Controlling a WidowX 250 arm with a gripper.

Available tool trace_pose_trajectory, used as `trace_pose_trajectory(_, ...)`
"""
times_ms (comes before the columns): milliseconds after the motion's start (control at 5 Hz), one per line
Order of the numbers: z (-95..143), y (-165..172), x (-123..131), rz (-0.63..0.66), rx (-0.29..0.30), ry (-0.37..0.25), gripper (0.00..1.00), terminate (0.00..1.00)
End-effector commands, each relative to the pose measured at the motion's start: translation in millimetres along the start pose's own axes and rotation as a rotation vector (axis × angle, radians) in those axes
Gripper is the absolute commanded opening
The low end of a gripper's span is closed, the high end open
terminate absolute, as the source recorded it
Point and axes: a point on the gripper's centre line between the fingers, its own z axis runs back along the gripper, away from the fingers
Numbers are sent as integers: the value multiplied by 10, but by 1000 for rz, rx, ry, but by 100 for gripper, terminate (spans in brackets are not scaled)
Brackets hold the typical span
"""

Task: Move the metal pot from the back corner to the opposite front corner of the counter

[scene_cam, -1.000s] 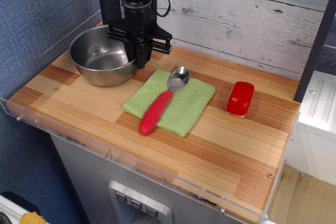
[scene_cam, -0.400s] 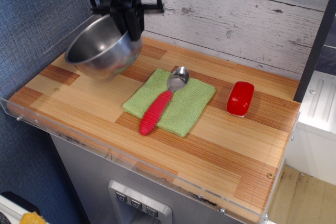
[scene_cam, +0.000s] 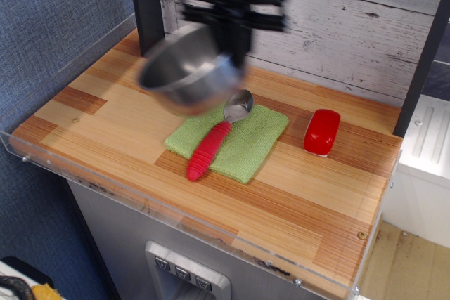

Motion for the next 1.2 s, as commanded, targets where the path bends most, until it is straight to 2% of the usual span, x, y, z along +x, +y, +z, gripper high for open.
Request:
trace_pose_trajectory(0, -46, -680, -308, -191, 1, 5, 0, 0)
trace_pose_trajectory(200, -104, -901, -486, -265, 6, 28, 0, 0)
trace_pose_trajectory(400, -151, -1013, -644, -312, 14, 42, 0, 0)
trace_pose_trajectory(600, -311, -1035, -778, -329, 47, 82, 0, 0)
trace_pose_trajectory(1000, -428, -1090, -843, -369, 75, 110, 0, 0)
